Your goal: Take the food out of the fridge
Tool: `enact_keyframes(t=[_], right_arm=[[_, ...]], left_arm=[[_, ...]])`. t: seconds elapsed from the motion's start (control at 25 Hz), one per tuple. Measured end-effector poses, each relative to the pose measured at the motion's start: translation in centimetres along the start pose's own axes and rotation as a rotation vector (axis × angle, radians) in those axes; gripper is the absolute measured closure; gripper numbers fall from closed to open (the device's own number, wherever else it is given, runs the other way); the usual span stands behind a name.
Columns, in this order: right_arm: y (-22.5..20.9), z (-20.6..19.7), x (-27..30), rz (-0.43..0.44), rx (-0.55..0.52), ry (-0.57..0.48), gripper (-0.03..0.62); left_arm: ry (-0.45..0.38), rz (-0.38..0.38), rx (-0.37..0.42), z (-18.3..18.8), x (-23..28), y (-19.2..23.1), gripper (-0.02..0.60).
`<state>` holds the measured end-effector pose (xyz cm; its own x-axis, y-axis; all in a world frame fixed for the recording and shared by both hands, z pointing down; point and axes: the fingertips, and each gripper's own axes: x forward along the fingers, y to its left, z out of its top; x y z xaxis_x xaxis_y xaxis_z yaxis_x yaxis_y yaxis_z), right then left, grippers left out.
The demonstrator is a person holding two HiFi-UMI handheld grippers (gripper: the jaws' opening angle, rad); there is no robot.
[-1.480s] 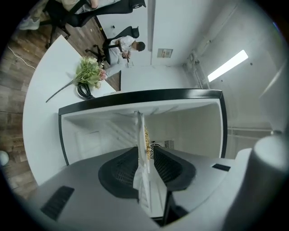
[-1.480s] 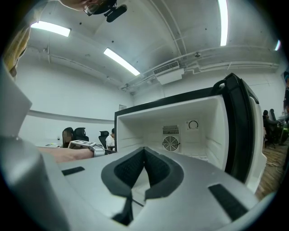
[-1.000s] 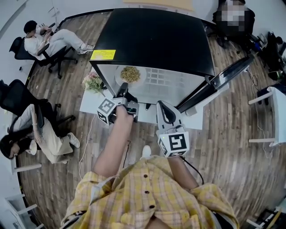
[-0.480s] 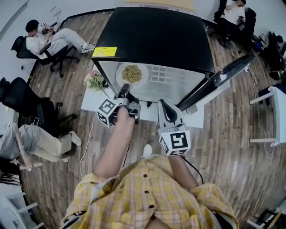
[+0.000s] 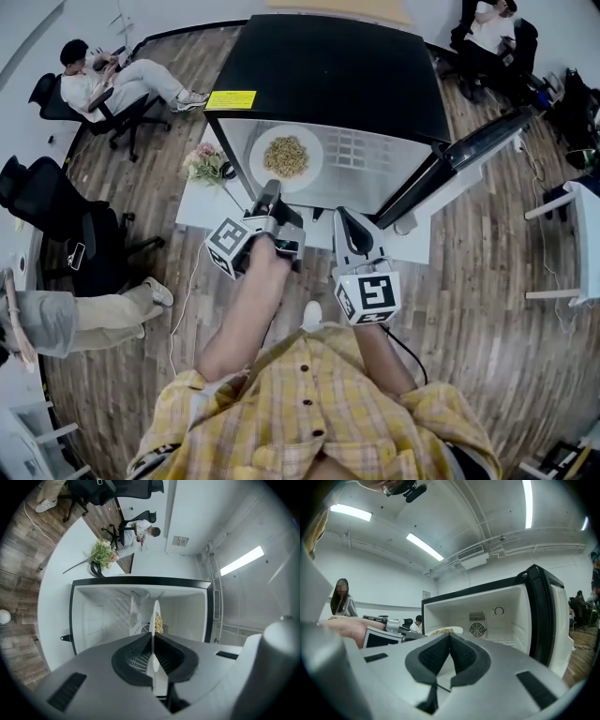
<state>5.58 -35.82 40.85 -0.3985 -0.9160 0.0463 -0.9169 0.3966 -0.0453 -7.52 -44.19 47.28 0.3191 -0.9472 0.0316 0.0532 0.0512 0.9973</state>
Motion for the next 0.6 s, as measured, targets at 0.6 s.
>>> enact_keyframes(t=[0.6], right_arm=[[2.0, 0.5, -2.2, -0.007, 0.006, -0.022, 0.586]], left_arm=[[-0.02, -0.057, -0.01, -2.8, -7.4, -3.7, 0.565]])
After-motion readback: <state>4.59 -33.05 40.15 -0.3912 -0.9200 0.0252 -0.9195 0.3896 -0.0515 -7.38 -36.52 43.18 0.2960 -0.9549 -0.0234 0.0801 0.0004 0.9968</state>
